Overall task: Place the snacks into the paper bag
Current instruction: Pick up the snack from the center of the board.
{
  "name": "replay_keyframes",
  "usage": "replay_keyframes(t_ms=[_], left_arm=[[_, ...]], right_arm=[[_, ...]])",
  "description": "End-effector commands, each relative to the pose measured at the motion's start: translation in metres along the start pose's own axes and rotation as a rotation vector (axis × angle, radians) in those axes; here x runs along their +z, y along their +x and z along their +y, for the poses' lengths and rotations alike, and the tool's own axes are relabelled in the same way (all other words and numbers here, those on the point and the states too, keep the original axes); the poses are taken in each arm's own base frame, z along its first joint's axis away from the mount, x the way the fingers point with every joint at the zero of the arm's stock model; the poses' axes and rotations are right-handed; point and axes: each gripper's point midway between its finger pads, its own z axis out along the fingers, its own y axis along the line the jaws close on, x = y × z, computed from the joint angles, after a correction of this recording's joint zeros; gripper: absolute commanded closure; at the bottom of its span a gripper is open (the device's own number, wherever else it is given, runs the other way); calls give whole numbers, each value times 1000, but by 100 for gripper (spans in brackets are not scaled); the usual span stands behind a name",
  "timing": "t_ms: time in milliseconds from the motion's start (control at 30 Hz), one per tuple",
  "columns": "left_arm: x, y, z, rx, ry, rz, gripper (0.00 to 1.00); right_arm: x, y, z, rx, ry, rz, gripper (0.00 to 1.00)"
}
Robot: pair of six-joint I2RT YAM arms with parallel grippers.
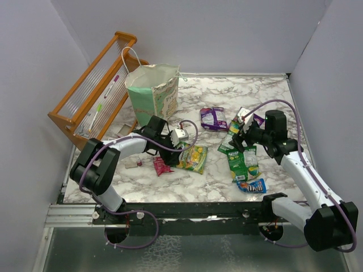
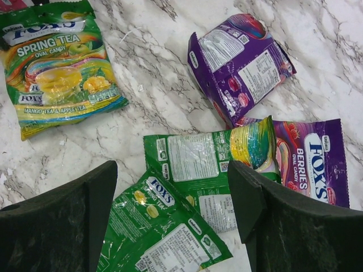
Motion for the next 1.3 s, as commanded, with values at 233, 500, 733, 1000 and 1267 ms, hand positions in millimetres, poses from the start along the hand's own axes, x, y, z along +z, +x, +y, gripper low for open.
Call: replay_keyframes(t_ms=[233, 500, 733, 1000, 1267], left_arm=[[14, 0, -2, 2, -28, 21, 51], [11, -11, -2, 21, -43, -27, 82], [-3, -28, -5, 129, -45, -71, 100], [-28, -54, -12, 274, -54, -96, 100], [-50, -70, -44, 536, 30, -104, 100]], right_arm=[[2, -1, -7, -1, 29, -8, 21], [1, 0, -9, -4, 38, -5, 21], [2, 1, -10, -5, 41, -1, 21], [2, 0, -8, -10, 35, -8, 21], [9, -21, 32, 11, -209, -137, 21]])
